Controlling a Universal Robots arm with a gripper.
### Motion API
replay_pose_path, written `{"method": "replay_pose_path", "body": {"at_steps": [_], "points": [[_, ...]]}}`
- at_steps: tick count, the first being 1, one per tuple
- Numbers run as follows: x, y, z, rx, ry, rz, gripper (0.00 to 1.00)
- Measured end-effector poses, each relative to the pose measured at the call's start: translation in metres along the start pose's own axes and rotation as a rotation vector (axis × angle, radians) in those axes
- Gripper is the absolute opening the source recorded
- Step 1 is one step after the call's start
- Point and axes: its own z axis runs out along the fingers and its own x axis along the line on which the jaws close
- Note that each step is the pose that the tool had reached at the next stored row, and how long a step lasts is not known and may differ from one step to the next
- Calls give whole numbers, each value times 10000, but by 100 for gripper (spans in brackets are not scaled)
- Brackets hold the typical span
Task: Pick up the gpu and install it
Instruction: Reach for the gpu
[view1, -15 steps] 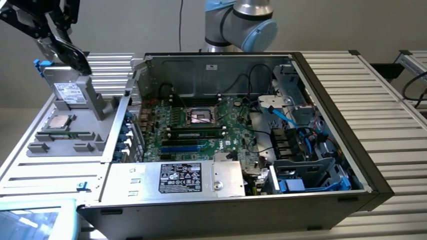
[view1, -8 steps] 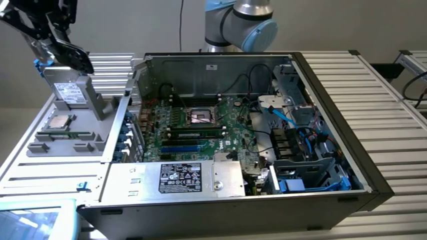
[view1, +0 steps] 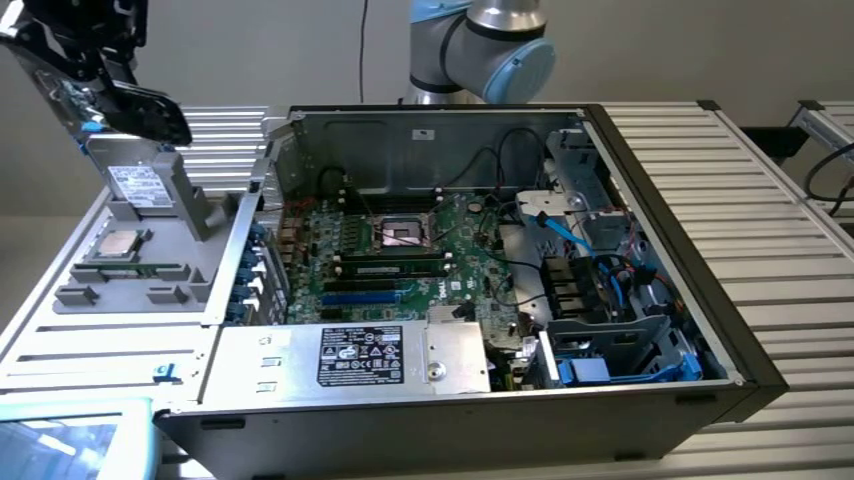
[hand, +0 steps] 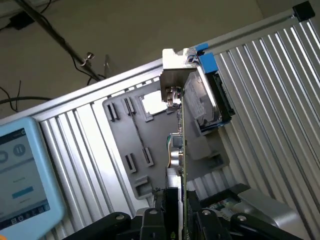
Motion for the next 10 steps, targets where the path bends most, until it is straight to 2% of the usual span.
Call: {"method": "replay_pose_path", "body": {"at_steps": [10], "points": [[0,0,3,-40,197,-1809,28]]}}
